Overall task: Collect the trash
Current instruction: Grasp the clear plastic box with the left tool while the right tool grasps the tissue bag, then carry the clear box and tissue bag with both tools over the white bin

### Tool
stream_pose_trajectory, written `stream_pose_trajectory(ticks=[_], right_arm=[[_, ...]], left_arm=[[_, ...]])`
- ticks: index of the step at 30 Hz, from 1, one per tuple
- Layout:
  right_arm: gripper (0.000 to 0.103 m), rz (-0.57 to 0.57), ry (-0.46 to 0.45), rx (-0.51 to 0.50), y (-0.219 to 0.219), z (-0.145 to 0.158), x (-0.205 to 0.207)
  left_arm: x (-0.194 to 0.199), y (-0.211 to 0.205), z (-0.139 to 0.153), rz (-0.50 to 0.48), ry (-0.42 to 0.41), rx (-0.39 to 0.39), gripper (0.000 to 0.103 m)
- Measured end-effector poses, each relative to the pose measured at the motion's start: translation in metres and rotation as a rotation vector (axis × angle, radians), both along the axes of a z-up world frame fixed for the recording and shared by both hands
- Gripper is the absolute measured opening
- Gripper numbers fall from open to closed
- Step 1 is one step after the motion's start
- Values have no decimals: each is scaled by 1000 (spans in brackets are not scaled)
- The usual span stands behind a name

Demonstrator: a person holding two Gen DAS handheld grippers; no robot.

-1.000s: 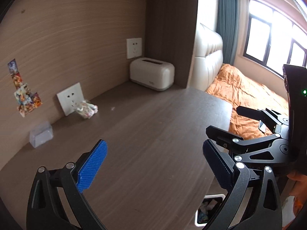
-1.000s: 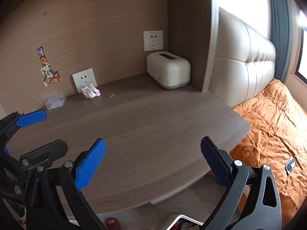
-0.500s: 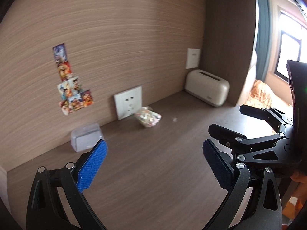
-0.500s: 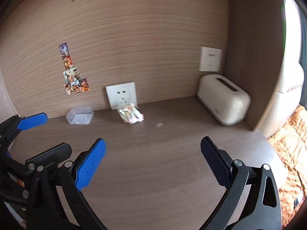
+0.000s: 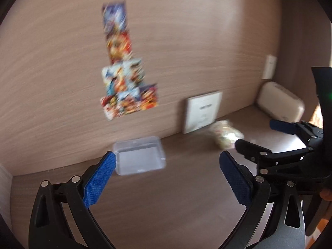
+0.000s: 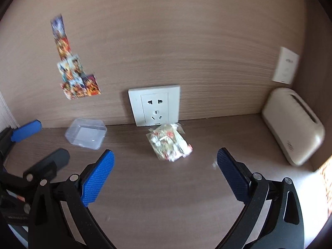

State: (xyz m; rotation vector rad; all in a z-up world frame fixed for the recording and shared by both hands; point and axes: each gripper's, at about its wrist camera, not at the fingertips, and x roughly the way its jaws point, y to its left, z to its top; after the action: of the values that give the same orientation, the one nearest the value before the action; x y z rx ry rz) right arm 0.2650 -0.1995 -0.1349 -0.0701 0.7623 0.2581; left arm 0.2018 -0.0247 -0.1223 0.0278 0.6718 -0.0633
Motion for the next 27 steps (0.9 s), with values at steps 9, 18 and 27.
stream_pose_trajectory(ticks=[9, 18, 27], right_arm=[[99, 31, 83, -87, 20, -43, 54], [78, 30, 125, -92, 27, -60, 71], [57, 33, 124, -40, 29, -48, 52]], left_arm=[[45, 18, -38, 107, 80, 70, 98], [79, 21, -63, 128, 208, 48, 86], [49, 24, -44, 100, 162, 5, 85]])
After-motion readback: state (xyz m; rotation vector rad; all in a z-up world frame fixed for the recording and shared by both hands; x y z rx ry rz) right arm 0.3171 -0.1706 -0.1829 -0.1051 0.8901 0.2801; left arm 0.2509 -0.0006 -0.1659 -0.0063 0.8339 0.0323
